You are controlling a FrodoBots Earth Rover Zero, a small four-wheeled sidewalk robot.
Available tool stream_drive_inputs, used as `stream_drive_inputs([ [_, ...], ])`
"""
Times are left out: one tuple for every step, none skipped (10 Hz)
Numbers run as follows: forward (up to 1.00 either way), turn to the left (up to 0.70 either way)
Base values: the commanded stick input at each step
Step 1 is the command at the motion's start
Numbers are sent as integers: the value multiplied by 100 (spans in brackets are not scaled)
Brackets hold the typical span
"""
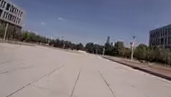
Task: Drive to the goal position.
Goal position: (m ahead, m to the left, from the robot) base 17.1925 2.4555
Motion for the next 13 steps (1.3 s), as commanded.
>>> stream_drive_inputs([
  [70,1],
  [70,1],
  [70,1],
  [70,1],
  [70,1],
  [70,1],
  [70,1],
  [70,1],
  [70,1],
  [70,1],
  [70,1],
  [70,1],
  [70,1],
])
